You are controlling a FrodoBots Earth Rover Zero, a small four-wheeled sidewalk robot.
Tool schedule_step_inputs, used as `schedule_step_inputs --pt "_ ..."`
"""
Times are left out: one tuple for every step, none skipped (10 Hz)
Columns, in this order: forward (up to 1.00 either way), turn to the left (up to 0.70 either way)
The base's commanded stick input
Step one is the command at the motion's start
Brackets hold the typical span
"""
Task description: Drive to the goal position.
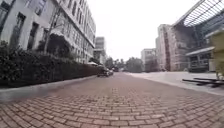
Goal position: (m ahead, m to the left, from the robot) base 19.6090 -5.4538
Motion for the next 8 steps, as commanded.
schedule_step_inputs --pt "0.45 0.0" --pt "0.45 0.0" --pt "0.45 0.0" --pt "0.45 0.0" --pt "0.45 0.0" --pt "0.45 0.0" --pt "0.45 0.0" --pt "0.45 0.0"
